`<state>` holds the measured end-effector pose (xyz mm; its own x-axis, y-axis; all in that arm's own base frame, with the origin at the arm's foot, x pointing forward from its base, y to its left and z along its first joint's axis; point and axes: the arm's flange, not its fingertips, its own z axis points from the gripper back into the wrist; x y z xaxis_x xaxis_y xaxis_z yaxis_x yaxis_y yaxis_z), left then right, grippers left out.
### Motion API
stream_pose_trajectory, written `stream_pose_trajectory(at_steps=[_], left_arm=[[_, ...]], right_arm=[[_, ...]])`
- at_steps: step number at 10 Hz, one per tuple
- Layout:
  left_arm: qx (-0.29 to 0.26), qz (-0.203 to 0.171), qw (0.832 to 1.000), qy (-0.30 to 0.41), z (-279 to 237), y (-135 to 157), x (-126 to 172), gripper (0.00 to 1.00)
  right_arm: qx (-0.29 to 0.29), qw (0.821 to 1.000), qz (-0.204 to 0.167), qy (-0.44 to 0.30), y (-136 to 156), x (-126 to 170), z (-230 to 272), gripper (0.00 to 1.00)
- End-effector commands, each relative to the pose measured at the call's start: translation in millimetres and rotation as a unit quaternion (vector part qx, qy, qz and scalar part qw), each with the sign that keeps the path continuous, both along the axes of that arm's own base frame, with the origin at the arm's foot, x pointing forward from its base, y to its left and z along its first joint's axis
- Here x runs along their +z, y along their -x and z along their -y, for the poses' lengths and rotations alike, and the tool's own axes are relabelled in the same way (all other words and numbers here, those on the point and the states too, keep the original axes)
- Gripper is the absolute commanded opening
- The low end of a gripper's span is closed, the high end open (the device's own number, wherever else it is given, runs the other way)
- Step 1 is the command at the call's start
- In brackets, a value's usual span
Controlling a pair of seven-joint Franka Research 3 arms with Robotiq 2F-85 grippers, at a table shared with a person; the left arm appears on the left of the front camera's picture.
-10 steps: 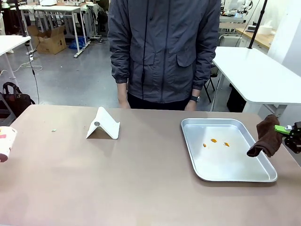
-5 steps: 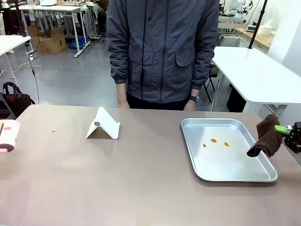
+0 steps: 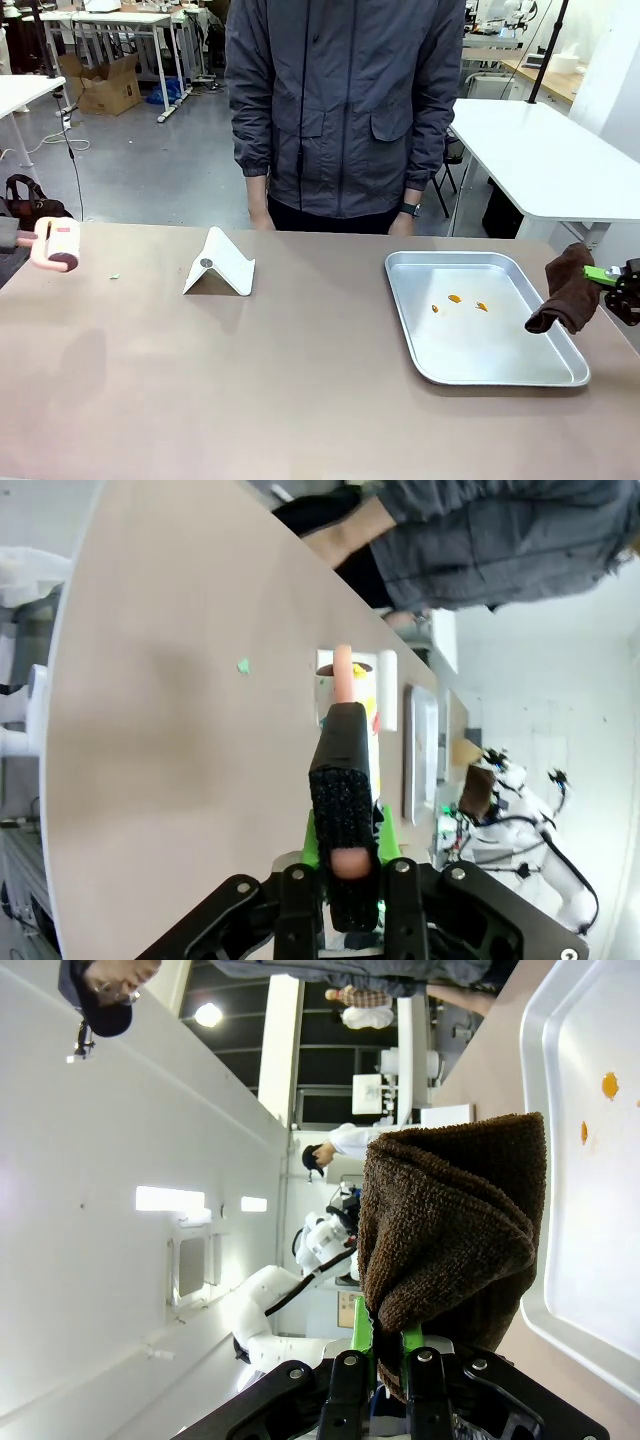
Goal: Clean the surface of the table.
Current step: If a person points to the right, clean the right side of the table with your right hand, and if they point to the left, clean the left side with your left hand.
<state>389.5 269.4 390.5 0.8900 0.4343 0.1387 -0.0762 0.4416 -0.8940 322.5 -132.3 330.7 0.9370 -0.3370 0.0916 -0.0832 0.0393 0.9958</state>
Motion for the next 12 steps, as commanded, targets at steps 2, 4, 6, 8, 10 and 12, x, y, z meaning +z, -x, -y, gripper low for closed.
stream_pose_trajectory(at_steps=[2,4,6,8,10,12], left_arm=[[0.015,-0.042,0.998,-0.033,16,-39,1,0.23],[0.015,-0.066,0.996,-0.051,21,-57,-11,0.23],[0.017,-0.096,0.992,-0.074,23,-70,-29,0.23],[0.027,-0.104,0.991,-0.078,18,-76,-38,0.23],[0.030,-0.104,0.991,-0.077,12,-79,-44,0.23],[0.019,-0.109,0.991,-0.081,13,-81,-55,0.23]], right_arm=[[0.005,1.000,-0.003,-0.006,1,5,0,0.00],[0.005,1.000,-0.003,-0.006,1,5,0,0.00],[0.005,1.000,-0.003,-0.006,1,5,0,0.00],[0.005,1.000,-0.003,-0.006,1,5,0,0.00],[0.005,1.000,-0.003,-0.006,1,5,0,0.00],[0.005,1.000,-0.003,-0.006,1,5,0,0.00]])
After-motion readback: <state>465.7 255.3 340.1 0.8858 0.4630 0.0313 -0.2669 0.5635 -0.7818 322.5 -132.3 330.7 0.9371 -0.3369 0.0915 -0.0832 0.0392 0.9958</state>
